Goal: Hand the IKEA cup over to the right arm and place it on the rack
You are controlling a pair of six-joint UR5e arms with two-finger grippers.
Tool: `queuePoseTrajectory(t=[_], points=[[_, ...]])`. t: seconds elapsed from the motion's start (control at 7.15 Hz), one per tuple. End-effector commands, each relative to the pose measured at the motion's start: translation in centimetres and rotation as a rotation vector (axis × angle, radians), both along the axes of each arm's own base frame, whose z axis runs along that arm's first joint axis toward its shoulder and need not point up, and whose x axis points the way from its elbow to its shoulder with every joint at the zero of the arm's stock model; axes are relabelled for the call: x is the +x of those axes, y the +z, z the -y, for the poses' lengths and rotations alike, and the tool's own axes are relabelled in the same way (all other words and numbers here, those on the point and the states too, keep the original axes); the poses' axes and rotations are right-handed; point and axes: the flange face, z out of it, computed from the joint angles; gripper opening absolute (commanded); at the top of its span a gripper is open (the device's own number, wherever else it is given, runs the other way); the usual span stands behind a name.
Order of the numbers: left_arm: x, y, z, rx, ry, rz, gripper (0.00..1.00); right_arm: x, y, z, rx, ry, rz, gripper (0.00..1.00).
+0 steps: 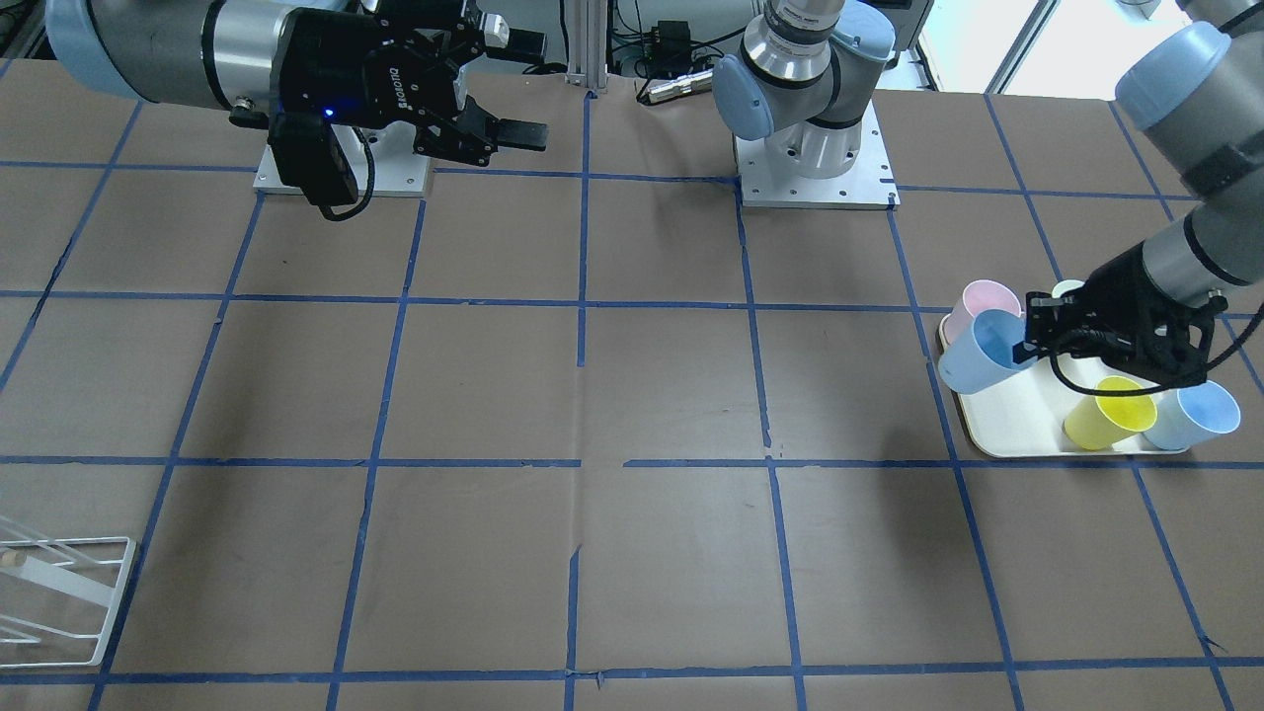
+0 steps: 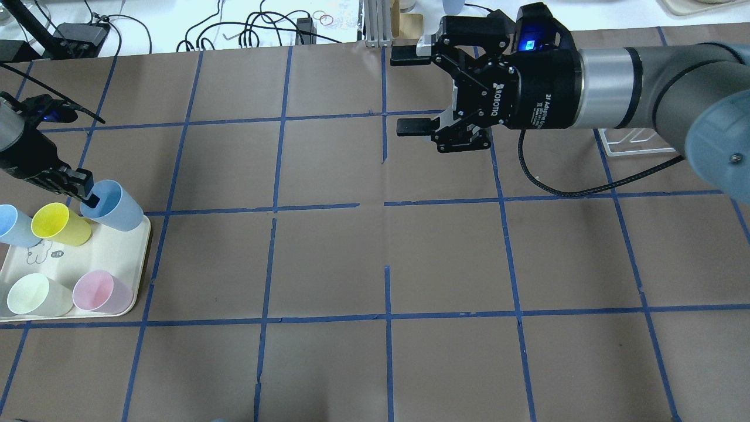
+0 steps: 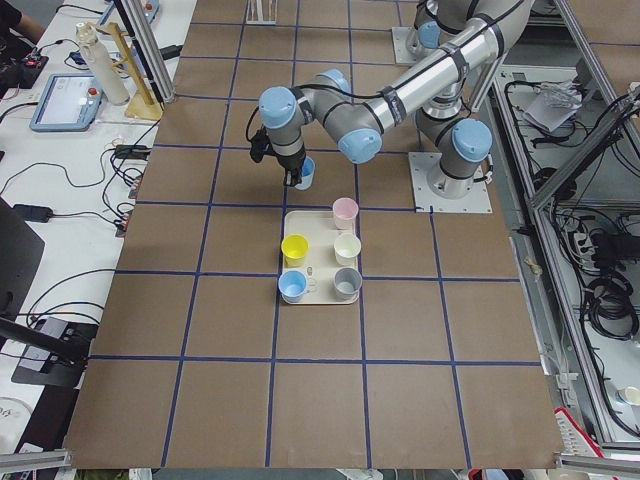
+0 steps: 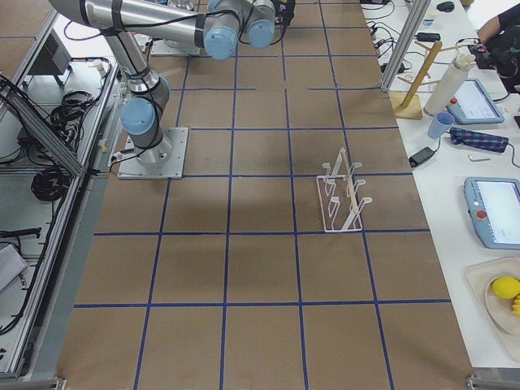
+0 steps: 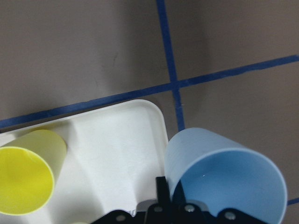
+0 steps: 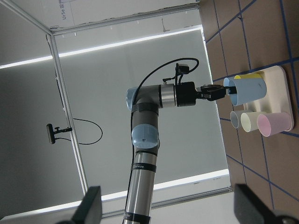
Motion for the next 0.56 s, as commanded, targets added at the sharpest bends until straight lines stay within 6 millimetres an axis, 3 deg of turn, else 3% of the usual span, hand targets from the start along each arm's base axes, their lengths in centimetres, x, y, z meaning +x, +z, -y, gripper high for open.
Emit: queuePoseTrajectory(t=[0.0, 0.28, 0.42], points=[[-7.0, 3.1, -2.5, 0.031, 0.043, -0.335, 0.00, 0.0, 0.4, 0.2, 0.046, -0.017, 0.032, 1.00], [-12.3, 5.8, -5.1, 0.099, 0.131, -0.625, 0.00, 0.0, 0.0, 0.3, 0.056, -0.017, 0.033, 1.00], [-16.2, 7.5, -6.1, 0.104, 0.126, -0.707, 0.00, 0.0, -0.1, 0.2, 0.058, -0.017, 0.032, 1.00]])
